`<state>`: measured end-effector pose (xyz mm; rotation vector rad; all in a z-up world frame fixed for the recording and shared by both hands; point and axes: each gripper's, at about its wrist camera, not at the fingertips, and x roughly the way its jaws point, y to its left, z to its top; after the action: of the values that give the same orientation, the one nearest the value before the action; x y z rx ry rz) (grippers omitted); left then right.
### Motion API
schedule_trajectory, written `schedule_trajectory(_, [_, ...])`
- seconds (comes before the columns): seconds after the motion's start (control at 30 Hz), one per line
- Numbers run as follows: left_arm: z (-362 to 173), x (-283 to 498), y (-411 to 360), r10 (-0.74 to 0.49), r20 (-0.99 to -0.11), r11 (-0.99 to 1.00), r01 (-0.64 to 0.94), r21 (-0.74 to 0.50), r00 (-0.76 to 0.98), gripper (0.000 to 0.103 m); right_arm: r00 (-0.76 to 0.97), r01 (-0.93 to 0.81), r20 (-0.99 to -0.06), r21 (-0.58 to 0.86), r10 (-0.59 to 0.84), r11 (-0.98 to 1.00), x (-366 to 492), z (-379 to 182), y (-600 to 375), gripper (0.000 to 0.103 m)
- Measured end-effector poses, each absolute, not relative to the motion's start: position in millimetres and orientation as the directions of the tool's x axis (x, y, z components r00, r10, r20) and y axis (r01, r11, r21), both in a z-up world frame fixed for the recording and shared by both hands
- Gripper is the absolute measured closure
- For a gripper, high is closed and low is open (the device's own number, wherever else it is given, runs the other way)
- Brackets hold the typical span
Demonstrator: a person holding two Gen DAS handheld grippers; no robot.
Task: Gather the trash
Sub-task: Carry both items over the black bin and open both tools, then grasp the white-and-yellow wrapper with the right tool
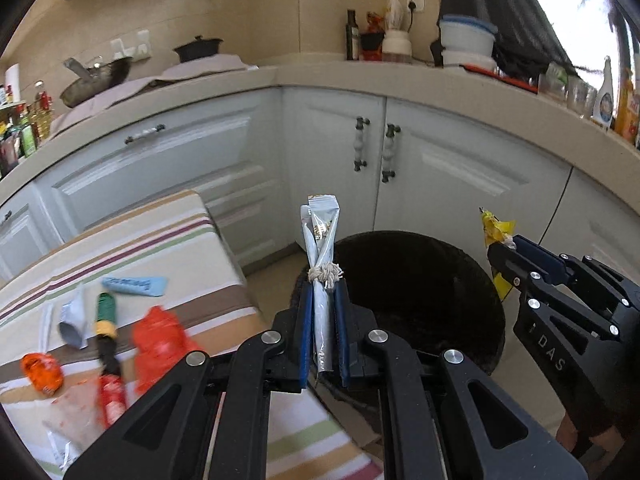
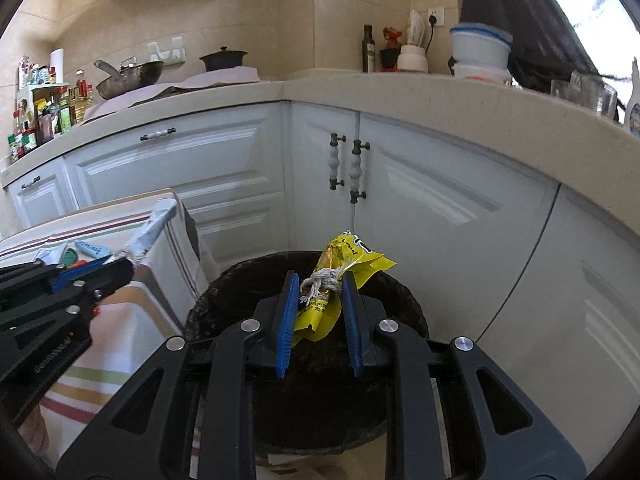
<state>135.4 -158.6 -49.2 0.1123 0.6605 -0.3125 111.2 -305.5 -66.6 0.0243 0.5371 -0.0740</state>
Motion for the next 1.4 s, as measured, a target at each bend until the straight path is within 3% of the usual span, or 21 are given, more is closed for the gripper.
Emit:
schedule_trajectory(0.1, [-58, 150, -170, -0.248, -0.647, 0.945, 0.327, 0.001, 0.721, 0.088, 0.843, 0.068, -0.537, 0.026, -0.044, 0.997, 128, -76, -313, 0.078])
schedule_trajectory(0.13, [-61, 154, -173, -0.245, -0.658, 0.945, 0.327, 0.002, 0.712, 0.086, 0.841, 0.075, -0.540, 0.030, -0.047, 0.997, 132, -78, -315, 0.070])
schedule_trajectory(0.17, [-63, 160, -176, -0.239, -0.664, 0.946, 0.325, 0.006, 0.708, 0.078, 0.838, 0.083, -0.543, 0.034, -0.051, 0.996, 136, -82, -318, 0.060])
schedule_trajectory(0.2, [-64, 163, -179, -0.232, -0.668, 0.947, 0.320, 0.009, 0.707, 0.066, 0.836, 0.087, -0.546, 0.037, -0.052, 0.996, 139, -83, -320, 0.056])
schedule_trajectory(0.3, [-64, 164, -179, -0.234, -0.667, 0.948, 0.318, 0.004, 0.707, 0.058, 0.830, 0.106, -0.553, 0.038, -0.067, 0.994, 145, -89, -324, 0.054])
schedule_trajectory(0.83, [-30, 113, -109, -0.150, -0.608, 0.978, 0.209, 0.027, 0.780, 0.057, 0.858, 0.104, -0.510, 0.061, -0.059, 0.993, 95, -54, -281, 0.053])
schedule_trajectory(1.4, [-34, 34, 50, 0.117, -0.609, 0.993, -0.107, 0.054, 0.784, 0.057, 0.829, -0.106, -0.546, 0.053, 0.118, 0.993, 40, -57, -155, 0.053])
